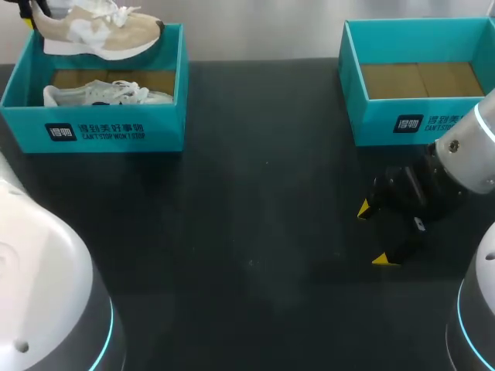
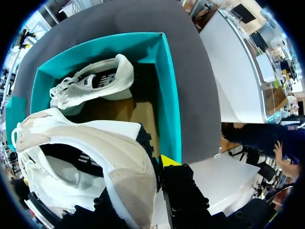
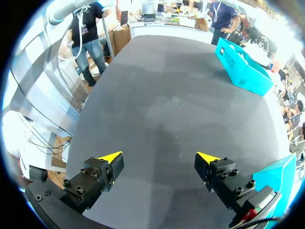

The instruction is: Take the shoe out of the shoebox, open the shoe tongue, remove and reinsert the insole, then place the shoe into the shoebox

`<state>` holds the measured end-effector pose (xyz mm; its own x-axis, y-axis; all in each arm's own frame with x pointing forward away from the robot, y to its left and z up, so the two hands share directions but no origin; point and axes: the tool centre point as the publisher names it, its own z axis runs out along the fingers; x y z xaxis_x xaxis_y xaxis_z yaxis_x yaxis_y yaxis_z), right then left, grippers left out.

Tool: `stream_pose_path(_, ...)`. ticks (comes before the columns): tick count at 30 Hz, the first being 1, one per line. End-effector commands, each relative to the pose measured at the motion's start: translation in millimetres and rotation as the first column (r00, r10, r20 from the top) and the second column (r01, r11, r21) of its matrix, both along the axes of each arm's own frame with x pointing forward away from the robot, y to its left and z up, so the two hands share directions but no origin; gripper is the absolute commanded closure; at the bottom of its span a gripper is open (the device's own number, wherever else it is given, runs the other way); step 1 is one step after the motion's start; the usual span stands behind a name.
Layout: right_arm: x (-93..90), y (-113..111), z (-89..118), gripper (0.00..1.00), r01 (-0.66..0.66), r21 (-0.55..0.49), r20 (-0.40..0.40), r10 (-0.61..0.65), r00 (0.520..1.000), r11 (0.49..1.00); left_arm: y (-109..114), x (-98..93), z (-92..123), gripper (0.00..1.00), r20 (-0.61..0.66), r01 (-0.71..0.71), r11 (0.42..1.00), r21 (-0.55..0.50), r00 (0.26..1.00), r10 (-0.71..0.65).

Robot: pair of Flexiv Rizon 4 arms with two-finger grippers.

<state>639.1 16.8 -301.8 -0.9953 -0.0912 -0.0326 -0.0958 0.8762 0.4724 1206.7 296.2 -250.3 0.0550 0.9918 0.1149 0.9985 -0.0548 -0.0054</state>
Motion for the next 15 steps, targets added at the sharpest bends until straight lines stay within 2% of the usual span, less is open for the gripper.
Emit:
stream_pose_path(1, -0.6, 1, -1, 0.00, 0.000, -0.002, 0.002, 0.000, 1.000, 1.000, -4, 4.8, -12, 1.00, -0.004, -0.007, 1.000, 0.014, 1.000, 0.007)
stream_pose_path(15, -0.6, 1, -1, 0.00, 0.000, -0.002, 0.002, 0.000, 1.000, 1.000, 3, 6.3, -33, 1.00, -0.021, -0.053, 0.998, 0.031, 0.998, 0.054)
